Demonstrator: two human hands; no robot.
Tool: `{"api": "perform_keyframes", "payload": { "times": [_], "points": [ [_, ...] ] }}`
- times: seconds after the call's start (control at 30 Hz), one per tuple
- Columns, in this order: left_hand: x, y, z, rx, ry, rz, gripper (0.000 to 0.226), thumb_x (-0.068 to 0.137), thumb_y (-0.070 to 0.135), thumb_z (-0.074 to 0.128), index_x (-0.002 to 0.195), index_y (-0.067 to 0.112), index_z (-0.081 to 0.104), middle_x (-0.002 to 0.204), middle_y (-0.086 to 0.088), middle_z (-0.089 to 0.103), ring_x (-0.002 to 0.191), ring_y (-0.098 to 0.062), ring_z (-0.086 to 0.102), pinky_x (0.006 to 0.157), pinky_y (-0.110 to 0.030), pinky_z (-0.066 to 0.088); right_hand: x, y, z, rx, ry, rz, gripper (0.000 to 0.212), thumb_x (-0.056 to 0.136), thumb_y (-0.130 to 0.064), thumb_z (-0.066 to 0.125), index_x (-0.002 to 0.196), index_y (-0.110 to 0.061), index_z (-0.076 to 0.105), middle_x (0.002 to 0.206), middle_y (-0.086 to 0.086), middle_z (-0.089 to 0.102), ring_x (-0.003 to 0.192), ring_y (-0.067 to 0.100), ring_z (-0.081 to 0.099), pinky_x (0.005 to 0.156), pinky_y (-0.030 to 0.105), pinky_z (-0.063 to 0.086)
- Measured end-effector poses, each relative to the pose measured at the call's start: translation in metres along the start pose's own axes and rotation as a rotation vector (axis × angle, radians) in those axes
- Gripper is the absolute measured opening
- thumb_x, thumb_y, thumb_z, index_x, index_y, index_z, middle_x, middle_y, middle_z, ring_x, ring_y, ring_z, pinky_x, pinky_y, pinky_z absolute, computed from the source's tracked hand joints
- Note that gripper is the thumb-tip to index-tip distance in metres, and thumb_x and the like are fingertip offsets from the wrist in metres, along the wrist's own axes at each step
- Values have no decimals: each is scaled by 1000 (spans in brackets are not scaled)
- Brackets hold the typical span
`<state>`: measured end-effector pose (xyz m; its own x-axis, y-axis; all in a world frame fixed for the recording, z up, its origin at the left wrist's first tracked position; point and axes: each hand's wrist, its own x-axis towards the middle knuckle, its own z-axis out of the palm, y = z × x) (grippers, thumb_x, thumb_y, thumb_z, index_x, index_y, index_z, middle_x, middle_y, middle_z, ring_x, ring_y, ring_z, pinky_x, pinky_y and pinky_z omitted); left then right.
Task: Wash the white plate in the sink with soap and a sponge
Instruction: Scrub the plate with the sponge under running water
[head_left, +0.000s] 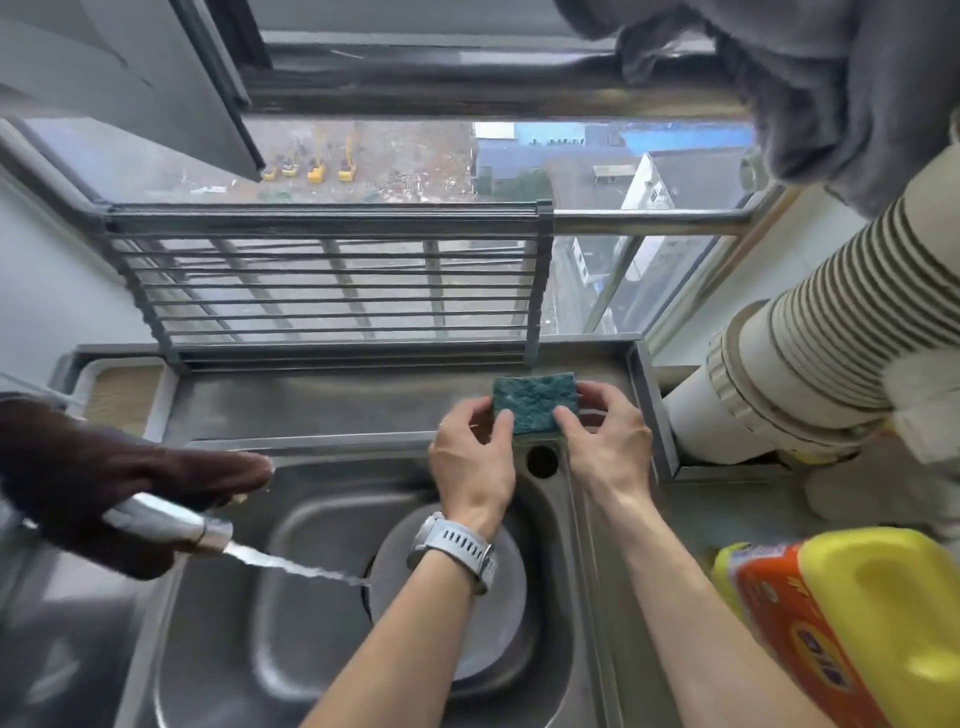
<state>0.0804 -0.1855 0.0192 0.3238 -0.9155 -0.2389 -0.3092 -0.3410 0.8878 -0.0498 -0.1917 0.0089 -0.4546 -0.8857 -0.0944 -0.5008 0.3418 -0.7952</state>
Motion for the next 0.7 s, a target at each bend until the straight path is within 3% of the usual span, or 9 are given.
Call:
{"api": "perform_keyframes", "payload": {
  "times": [0.13,0.23,0.3,0.4,0.5,0.63,0.7],
  "points": [
    [-46,-18,-53,-84,-37,-36,21,88,26,74,109,21,74,98,11,77,91,2,71,85,-15,54,-69,-5,-12,83,-104,-17,39,85,-19,76,121,-24,61,103,-7,68,88,0,63,75,14,51],
    [-69,-63,-85,-43,-114,-146,18,86,17,77,104,20,74,97,8,78,88,1,72,85,-18,56,-115,15,1,15,-288,25,56,82,-16,77,131,-33,55,103,-4,63,90,4,63,79,15,51],
    [-71,-100,-97,22,-173,-286,18,82,11,80,97,19,72,97,1,78,87,-5,73,87,-27,59,-138,33,22,-87,-422,105,60,80,-12,76,134,-31,55,108,0,56,93,9,62,88,24,54],
    [-58,-150,-103,124,-263,-496,20,79,8,82,89,20,68,94,-6,78,89,-18,74,92,-39,59,-154,57,63,-199,-522,193,55,80,-2,72,130,-21,57,120,5,46,110,21,61,105,32,49],
    [-31,-203,-99,182,-328,-600,22,73,11,85,83,21,69,90,-7,78,90,-24,75,92,-43,59,-152,76,104,-324,-607,250,60,83,-3,72,138,-19,51,136,7,41,126,26,53,108,31,43],
    [1,-301,-84,193,-342,-605,39,41,37,81,77,23,77,85,-4,80,89,-25,76,91,-48,60,-147,94,137,-484,-606,103,68,80,-10,74,141,-17,45,142,6,42,127,28,50,104,36,45],
    [2,-309,-83,221,-303,-606,34,39,42,76,70,29,75,87,-2,80,92,-25,75,92,-46,59,-148,101,144,-601,-631,-72,72,77,-19,76,141,-19,42,145,6,41,128,30,45,102,40,47]
  ]
}}
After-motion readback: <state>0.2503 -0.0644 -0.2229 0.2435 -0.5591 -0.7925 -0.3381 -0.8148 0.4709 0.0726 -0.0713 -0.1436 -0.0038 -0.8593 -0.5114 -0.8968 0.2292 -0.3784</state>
